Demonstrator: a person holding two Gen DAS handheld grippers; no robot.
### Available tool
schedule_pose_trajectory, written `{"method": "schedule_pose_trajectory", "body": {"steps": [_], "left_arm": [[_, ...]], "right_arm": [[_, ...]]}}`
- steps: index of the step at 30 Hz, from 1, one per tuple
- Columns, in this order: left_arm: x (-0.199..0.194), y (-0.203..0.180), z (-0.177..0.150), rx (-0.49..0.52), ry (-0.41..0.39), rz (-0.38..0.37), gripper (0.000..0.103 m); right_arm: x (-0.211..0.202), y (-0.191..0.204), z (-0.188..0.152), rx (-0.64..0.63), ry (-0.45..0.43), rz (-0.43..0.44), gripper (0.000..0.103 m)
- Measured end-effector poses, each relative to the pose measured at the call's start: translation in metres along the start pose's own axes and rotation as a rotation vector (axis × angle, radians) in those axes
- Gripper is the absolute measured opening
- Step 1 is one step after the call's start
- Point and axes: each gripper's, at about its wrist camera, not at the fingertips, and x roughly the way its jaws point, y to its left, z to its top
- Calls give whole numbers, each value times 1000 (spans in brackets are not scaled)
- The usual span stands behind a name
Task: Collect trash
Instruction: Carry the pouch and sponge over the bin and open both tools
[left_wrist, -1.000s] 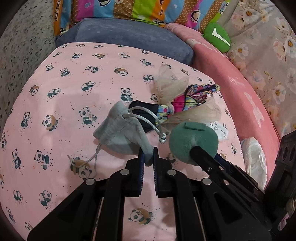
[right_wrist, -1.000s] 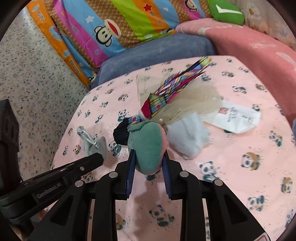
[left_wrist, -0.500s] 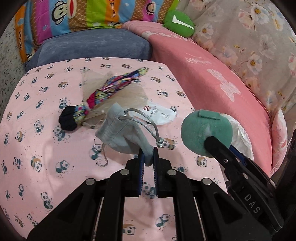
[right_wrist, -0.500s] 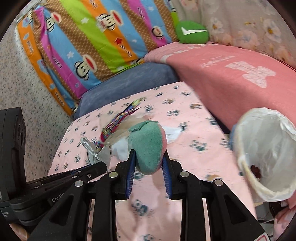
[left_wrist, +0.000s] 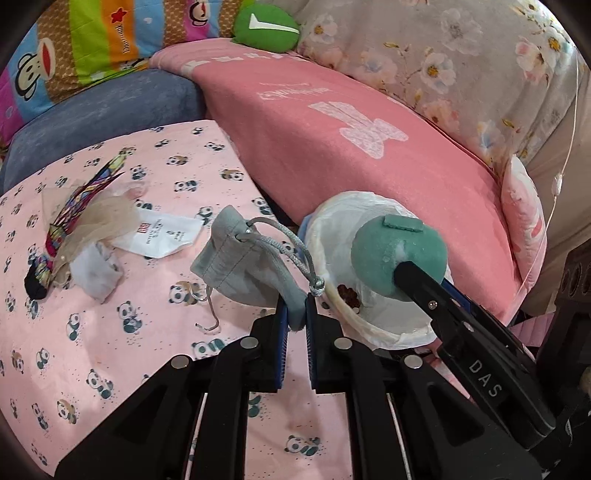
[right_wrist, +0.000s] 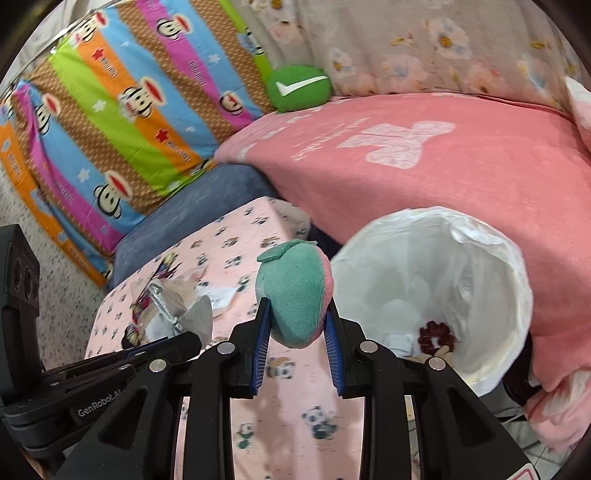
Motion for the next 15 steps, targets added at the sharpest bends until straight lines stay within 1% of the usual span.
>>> {"method": "schedule_pose_trajectory", "body": {"steps": [3,7,11,15], "left_arm": [[9,-19,4,27,21,-29,9],[21,-45,9,63,38,-48,9],[32,-65,14,95,54,-71,9],[41,-83,17,129,66,-94,9]], "right_arm": [[-4,-23,2,38,-10,-21,27],[-10,-51,4,82,-23,-50,27],[-12,-73,5,118,-29,-74,27],[-12,-88,6,140,-31,-88,28]]}}
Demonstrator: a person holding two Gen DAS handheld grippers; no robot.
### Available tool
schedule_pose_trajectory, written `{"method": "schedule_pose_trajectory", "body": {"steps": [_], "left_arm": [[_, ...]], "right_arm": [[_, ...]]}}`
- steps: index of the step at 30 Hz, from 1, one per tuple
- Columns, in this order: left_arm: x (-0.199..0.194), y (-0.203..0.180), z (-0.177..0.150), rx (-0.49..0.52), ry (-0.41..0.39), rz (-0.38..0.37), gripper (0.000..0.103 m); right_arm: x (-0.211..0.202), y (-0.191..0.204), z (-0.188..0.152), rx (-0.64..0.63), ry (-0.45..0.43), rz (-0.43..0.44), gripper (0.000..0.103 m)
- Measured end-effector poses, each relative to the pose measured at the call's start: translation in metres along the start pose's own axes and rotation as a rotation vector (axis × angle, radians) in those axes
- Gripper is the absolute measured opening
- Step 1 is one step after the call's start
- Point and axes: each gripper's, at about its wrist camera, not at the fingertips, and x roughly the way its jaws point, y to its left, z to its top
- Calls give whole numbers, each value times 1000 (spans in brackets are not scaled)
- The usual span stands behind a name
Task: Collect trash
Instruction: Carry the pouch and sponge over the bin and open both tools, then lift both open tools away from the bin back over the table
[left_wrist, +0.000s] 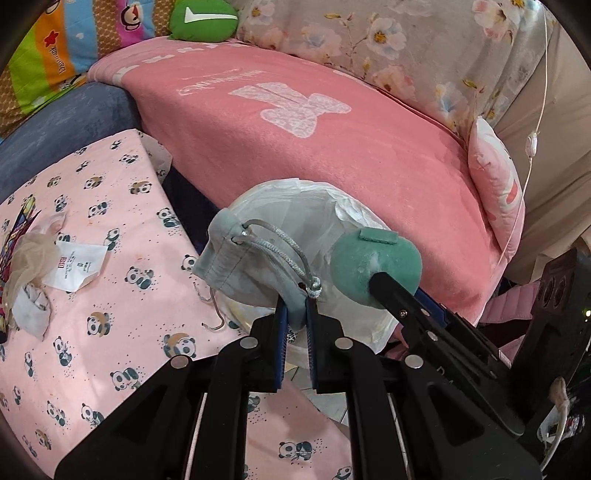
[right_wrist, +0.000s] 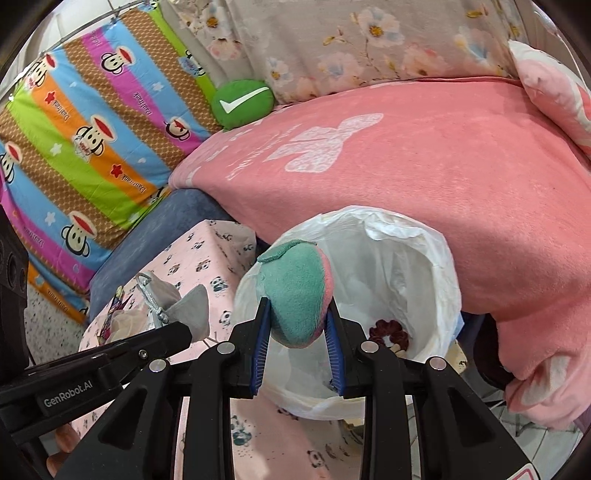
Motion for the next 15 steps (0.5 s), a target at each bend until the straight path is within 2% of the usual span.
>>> {"method": "schedule_pose_trajectory", "body": {"steps": [4,5,6,8,11,15], "left_arm": [[7,-13,8,19,5,-30,11],[8,-14,9,13,6,-38,22],[8,-14,11,0,2,-42,48],[2,-13,14,-28,-42,-16,66],[0,-13,15,-11,-53,0,66],[0,-4,12,-25,-52,32,66]], "right_arm": [[1,-10,2,14,-4,-10,28],[1,-13,3,16,-6,-10,31],[1,-14,4,20,-10,-16,31],[1,-15,5,30,-14,-23,34],[0,-15,5,34,-19,-26,43],[1,-13,4,30,-14,-23,45]]}}
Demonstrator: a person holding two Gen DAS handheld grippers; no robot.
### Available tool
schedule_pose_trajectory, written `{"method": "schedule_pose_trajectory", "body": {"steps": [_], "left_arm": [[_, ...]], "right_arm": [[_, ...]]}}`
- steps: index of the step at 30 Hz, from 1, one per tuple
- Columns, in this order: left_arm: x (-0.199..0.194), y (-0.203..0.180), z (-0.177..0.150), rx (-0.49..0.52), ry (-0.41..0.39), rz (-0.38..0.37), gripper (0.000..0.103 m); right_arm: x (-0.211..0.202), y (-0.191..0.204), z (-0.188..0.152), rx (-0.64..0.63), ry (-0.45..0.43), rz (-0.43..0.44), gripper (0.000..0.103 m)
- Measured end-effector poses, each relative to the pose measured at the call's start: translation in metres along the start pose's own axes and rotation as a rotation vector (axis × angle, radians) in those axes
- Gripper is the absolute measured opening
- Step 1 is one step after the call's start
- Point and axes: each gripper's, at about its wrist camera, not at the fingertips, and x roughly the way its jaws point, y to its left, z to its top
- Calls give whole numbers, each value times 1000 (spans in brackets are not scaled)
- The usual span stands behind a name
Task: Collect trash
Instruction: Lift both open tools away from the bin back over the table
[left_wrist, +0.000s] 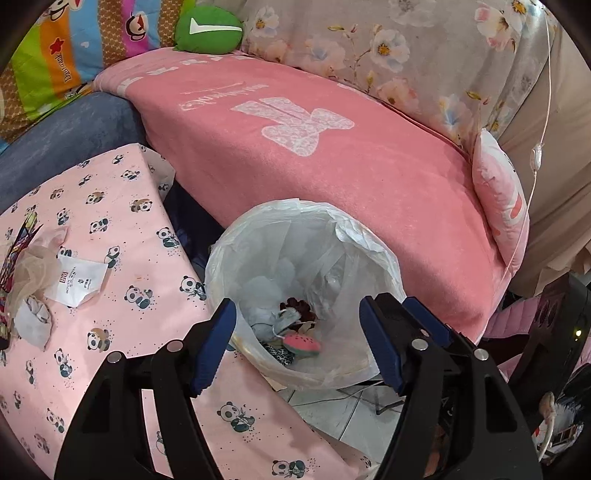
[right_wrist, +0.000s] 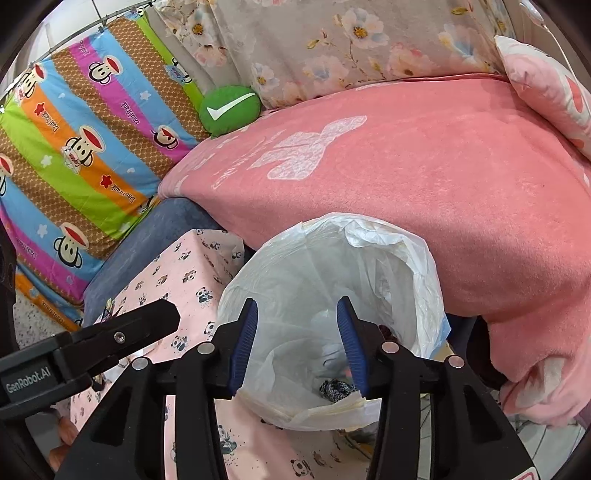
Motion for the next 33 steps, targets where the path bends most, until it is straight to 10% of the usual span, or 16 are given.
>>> {"method": "schedule_pose_trajectory", "body": {"steps": [33], "left_arm": [[-68,104,-40,-175,-73,99,65]], "right_arm": [[-9,106,-34,-193,54,87,53]]}}
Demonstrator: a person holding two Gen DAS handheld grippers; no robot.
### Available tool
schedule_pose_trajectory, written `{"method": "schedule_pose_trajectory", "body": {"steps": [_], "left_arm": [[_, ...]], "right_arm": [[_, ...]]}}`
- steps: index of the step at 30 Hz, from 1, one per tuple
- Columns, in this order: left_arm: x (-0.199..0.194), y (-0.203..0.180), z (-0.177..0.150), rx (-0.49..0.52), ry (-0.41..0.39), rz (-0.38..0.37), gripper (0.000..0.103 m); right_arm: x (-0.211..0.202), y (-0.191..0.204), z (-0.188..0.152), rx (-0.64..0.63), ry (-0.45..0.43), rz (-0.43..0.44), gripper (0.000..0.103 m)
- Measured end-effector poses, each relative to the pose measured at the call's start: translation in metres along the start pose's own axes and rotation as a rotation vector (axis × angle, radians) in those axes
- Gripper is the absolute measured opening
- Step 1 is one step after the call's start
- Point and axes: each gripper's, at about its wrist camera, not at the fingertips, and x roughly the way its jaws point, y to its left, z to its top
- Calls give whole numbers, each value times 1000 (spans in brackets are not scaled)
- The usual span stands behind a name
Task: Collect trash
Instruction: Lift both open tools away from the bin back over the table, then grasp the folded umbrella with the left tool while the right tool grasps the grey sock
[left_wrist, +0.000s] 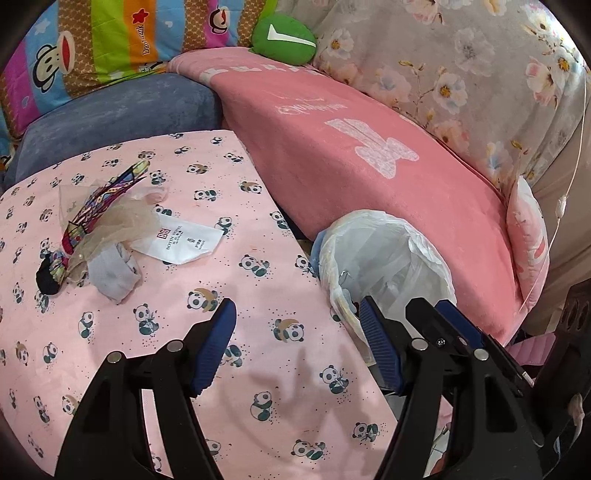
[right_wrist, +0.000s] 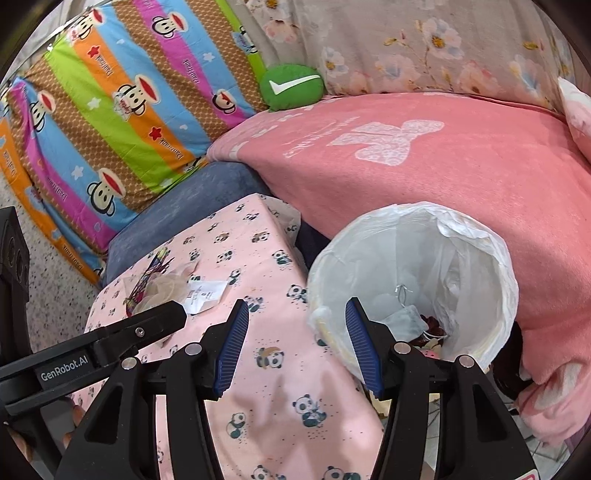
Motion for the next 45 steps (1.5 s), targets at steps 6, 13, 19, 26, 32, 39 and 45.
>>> {"method": "schedule_pose_trajectory", "body": {"steps": [6,13,19,26,32,39,45], "left_arm": [[-12,24,-2,-39,-19,19,65],[-24,57,-6,-93,-38,39,65],[-33,90,-10,-151,-50,58,65],[-39,133,-19,-212,-53,93,65],[-42,177,-23,-248,-57,153,66],[-38,221,-14,-240,-64,220,66],[-20,244,0,-218,-62,227,71]], "right_arm": [[5,27,-3,-48,19,16,54],[13,60,-9,-114,42,37,54],[22,90,-17,-166,67,53,54],[37,123,-27,-224,101,71,54],[59,153,-36,-274,137,89,54],[95,185,-44,-310,187,117,54],[132,212,-47,-344,209,137,64]]}}
